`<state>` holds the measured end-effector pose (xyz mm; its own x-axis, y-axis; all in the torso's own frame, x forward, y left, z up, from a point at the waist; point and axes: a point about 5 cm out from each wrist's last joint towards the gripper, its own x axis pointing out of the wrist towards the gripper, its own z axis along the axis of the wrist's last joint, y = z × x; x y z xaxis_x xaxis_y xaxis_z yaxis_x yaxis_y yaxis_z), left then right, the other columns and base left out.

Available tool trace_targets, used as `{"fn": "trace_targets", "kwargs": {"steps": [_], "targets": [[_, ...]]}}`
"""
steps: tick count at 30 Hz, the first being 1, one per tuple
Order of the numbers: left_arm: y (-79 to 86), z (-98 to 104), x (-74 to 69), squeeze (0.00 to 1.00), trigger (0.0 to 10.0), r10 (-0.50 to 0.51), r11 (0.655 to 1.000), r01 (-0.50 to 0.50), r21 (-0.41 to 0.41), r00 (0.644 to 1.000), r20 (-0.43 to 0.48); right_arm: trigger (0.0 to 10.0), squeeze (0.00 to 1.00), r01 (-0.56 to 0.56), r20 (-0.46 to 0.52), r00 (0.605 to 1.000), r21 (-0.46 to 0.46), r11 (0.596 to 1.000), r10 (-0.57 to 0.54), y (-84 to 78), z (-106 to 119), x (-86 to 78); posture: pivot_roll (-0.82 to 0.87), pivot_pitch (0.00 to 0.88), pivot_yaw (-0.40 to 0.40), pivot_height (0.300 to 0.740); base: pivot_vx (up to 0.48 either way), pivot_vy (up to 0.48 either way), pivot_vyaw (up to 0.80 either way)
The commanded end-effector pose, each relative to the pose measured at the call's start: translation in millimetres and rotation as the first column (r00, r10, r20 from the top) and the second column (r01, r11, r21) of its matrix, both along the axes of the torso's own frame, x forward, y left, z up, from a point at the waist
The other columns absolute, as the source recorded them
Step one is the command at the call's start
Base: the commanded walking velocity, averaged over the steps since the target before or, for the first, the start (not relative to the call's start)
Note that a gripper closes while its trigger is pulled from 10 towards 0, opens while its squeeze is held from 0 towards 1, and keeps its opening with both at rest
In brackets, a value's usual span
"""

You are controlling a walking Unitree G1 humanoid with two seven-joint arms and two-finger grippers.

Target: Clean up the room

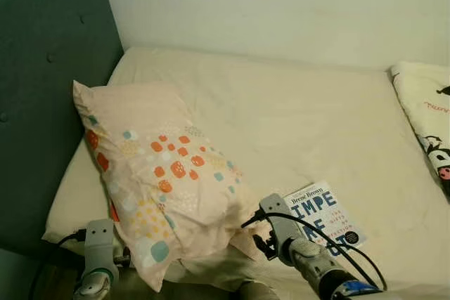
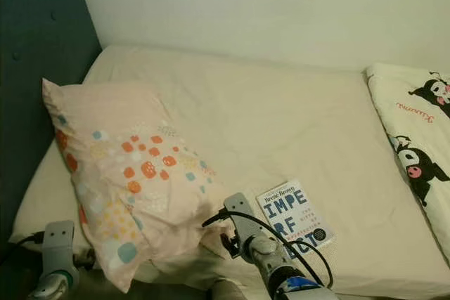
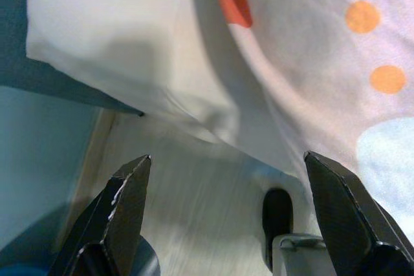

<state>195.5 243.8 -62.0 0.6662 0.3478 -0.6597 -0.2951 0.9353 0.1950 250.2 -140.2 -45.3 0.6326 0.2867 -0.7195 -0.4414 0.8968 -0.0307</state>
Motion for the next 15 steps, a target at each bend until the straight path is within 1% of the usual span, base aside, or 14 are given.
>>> {"fn": "trace_targets", "kwargs": {"steps": [1,2,5,9,15], "targets": [[0.9,-5,-9.7,0.0,10.0,0.006,1.0,-0.006,0.002,0.999,-0.04,10.0,0.0,0.026,-0.039,0.999,-0.011,1.0,-0.027,-5.8,-7,-8.8,-0.06,0.018,0.016,0.74,0.0,0.0,0.0],[0.9,-5,-9.7,0.0,10.0,0.006,1.0,-0.006,0.002,0.999,-0.04,10.0,0.0,0.026,-0.039,0.999,-0.011,1.0,-0.027,-5.8,-7,-8.8,-0.06,0.018,0.016,0.74,0.0,0.0,0.0],[1.9,-4,-8.0,0.0,10.0,-0.001,1.0,0.002,0.015,0.999,-0.041,10.0,0.0,0.041,-0.065,0.997,-0.035,0.999,-0.043,-12.1,-12,-15.7,-0.06,0.017,0.019,0.74,0.0,0.0,0.0],[2.1,-4,-7.4,0.0,10.0,-0.009,1.0,0.01,0.021,0.999,-0.046,10.0,0.0,0.049,-0.077,0.996,-0.045,0.998,-0.052,-15.1,-14,-19.5,-0.06,0.015,0.023,0.74,0.0,0.0,0.0],[-0.5,-5,-7.9,0.0,10.0,-0.028,0.999,0.029,0.026,0.998,-0.057,10.0,0.0,0.064,-0.095,0.993,-0.052,0.997,-0.069,-18.3,-18,-25.5,-0.06,0.014,0.026,0.74,0.0,0.252,0.0]]}}
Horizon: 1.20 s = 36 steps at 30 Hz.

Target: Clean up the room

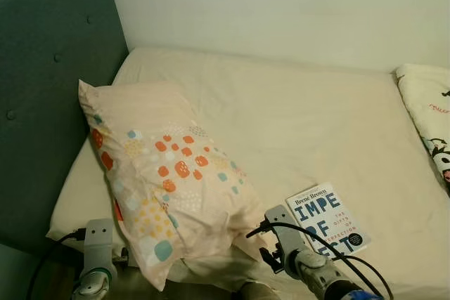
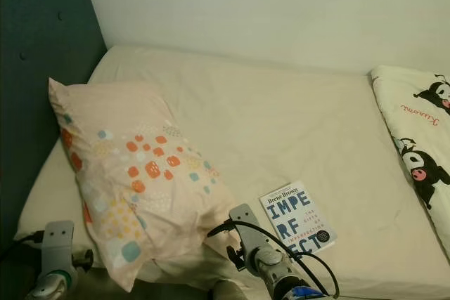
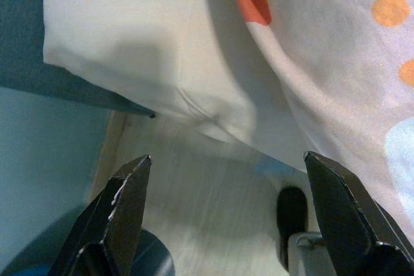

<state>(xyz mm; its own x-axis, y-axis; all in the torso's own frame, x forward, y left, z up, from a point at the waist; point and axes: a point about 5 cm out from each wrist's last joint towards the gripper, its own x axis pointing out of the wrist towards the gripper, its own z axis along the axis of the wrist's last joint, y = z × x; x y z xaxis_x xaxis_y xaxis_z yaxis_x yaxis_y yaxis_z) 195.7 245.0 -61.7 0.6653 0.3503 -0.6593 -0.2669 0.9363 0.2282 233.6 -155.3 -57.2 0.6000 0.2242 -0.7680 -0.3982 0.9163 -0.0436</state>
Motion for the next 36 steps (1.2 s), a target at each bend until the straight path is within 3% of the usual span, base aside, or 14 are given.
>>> {"fn": "trace_targets", "kwargs": {"steps": [1,36], "targets": [[-2.0,-5.5,-8.0,0.0,10.0,-0.004,1.0,0.004,-0.003,0.999,-0.041,10.0,0.0,0.018,-0.036,0.999,-0.007,1.0,-0.018,-3.1,-6.1,-9.2,-0.06,0.014,0.026,0.74,0.0,0.262,0.0],[-9.2,-7.3,-7.4,0.0,10.0,-0.065,0.998,0.066,0.01,0.996,-0.06,10.0,0.0,0.007,-0.041,0.999,-0.004,1.0,-0.007,0.9,-7.2,-10.8,-0.06,0.013,0.031,0.74,0.0,0.284,0.0]]}}
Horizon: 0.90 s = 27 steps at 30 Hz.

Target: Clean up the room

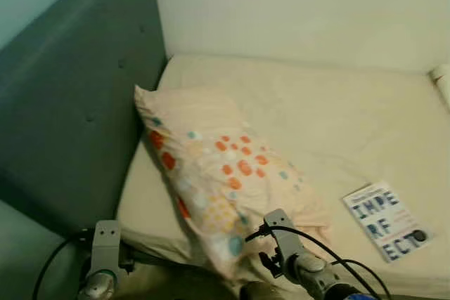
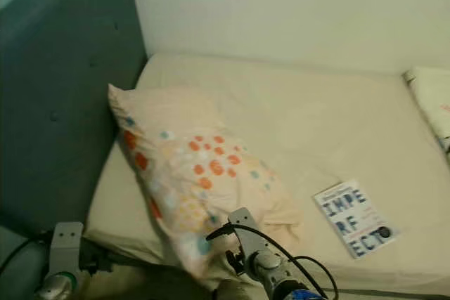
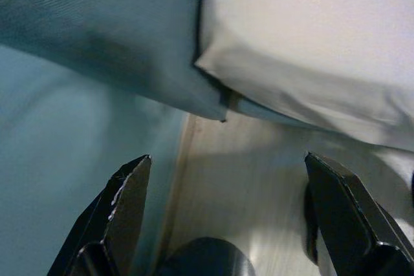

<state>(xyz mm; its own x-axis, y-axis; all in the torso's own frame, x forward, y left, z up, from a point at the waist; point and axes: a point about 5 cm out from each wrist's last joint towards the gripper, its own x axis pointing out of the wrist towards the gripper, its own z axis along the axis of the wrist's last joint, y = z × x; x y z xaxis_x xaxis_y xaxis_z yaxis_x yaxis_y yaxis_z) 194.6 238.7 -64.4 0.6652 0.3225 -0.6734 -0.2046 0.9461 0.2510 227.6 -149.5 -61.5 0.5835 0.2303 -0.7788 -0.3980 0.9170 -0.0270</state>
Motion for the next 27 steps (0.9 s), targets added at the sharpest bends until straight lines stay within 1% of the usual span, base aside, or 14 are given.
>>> {"fn": "trace_targets", "kwargs": {"steps": [1,7,14,17,20,22,27], "targets": [[-3.0,-4,-6.2,0.0,10.0,-0.009,1.0,0.009,-0.004,1.0,-0.03,10.0,0.0,0.005,-0.019,1.0,-0.013,1.0,-0.005,-4.8,-3,-4.9,-0.06,0.013,0.031,0.74,0.0,0.255,0.0],[-4.7,-5,-5.6,0.0,10.0,-0.021,1.0,0.02,-0.009,0.999,-0.03,10.0,0.0,0.005,-0.02,1.0,-0.013,1.0,-0.005,-4.8,-3,-5.3,-0.06,0.011,0.034,0.74,0.0,0.0,0.0],[-9.9,-6,-5.3,0.0,10.0,-0.037,0.999,0.036,-0.039,0.999,-0.033,10.0,0.0,0.008,-0.019,1.0,-0.011,1.0,-0.008,-5.1,-3,-5.1,-0.07,0.017,0.034,0.74,0.0,0.0,0.0],[-12.5,-7,-6.5,0.0,10.0,-0.048,0.998,0.045,-0.051,0.998,-0.043,10.0,0.0,0.009,-0.019,1.0,-0.011,1.0,-0.009,-5.3,-3,-5.2,-0.07,0.017,0.034,0.74,0.0,-0.48,0.0],[-12.2,-8,-8.1,0.0,10.0,-0.032,0.998,0.029,-0.054,0.999,-0.043,10.0,0.0,0.009,-0.019,1.0,-0.011,1.0,-0.009,-5.4,-3,-5.2,-0.07,0.017,0.034,0.74,0.0,-0.48,0.0],[-10.4,-8,-9.1,0.0,10.0,-0.006,0.999,0.004,-0.053,0.999,-0.038,10.0,0.0,0.01,-0.018,1.0,-0.011,1.0,-0.01,-5.5,-3,-4.9,-0.07,0.023,0.032,0.74,0.0,0.0,0.0],[-9.0,-8,-9.5,0.0,10.0,0.003,0.999,-0.005,-0.054,0.999,-0.037,10.0,0.0,0.011,-0.015,1.0,-0.011,1.0,-0.011,-5.7,-2,-3.6,-0.07,0.023,0.032,0.74,0.0,0.0,0.0]]}}
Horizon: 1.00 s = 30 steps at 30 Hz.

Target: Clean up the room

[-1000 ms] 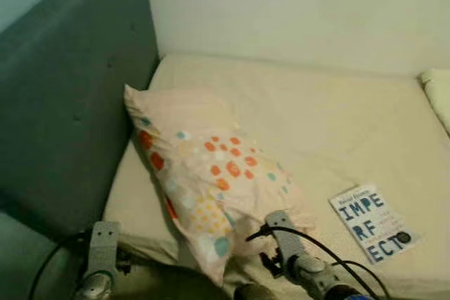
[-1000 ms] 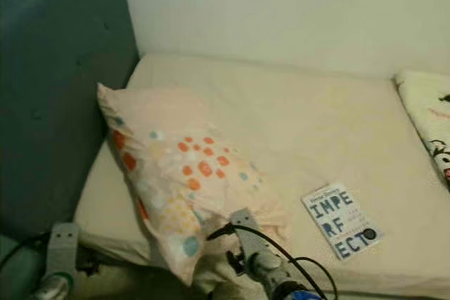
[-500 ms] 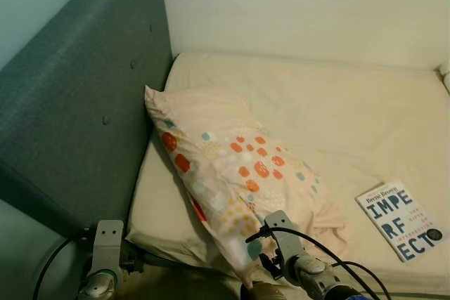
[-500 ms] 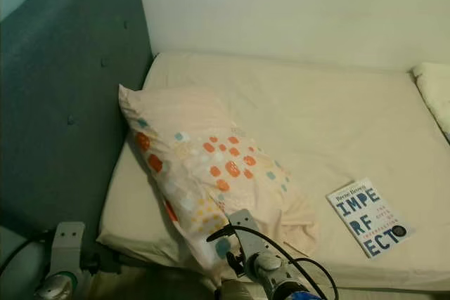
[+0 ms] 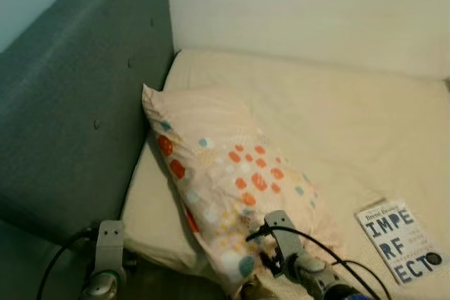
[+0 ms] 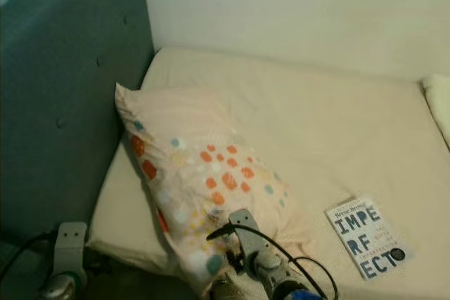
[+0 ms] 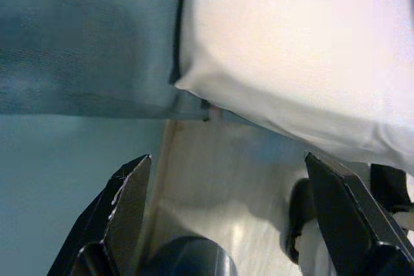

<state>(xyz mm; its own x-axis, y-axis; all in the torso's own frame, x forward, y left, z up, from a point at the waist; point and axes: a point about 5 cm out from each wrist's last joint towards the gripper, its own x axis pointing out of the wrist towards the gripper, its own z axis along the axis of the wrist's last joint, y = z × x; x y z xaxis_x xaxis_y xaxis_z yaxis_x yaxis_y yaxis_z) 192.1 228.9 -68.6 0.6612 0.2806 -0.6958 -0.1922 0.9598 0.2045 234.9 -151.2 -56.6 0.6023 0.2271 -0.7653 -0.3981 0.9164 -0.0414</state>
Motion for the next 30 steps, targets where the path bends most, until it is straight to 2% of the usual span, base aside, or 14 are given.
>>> {"fn": "trace_targets", "kwargs": {"steps": [1,21,30], "targets": [[1.0,-4,-7.1,0.0,10.0,0.015,1.0,-0.015,-0.003,1.0,-0.026,10.0,0.0,0.013,-0.038,0.999,-0.005,1.0,-0.013,-4.0,-7,-10.3,-0.07,0.023,0.032,0.74,0.0,0.0,0.0],[4.9,-6,-11.1,0.0,10.0,0.061,0.998,-0.061,-0.004,0.997,-0.055,10.0,0.0,0.005,-0.052,0.999,-0.026,1.0,-0.006,-6.2,-8,-11.7,-0.07,0.021,0.032,0.74,0.0,0.0,0.0],[5.8,-8,-16.5,0.0,10.0,0.053,0.999,-0.052,0.015,0.995,-0.082,10.0,0.0,0.029,-0.079,0.996,-0.019,0.999,-0.03,-8.1,-10,-14.9,-0.07,0.026,0.034,0.74,0.0,0.0,-0.8]]}}
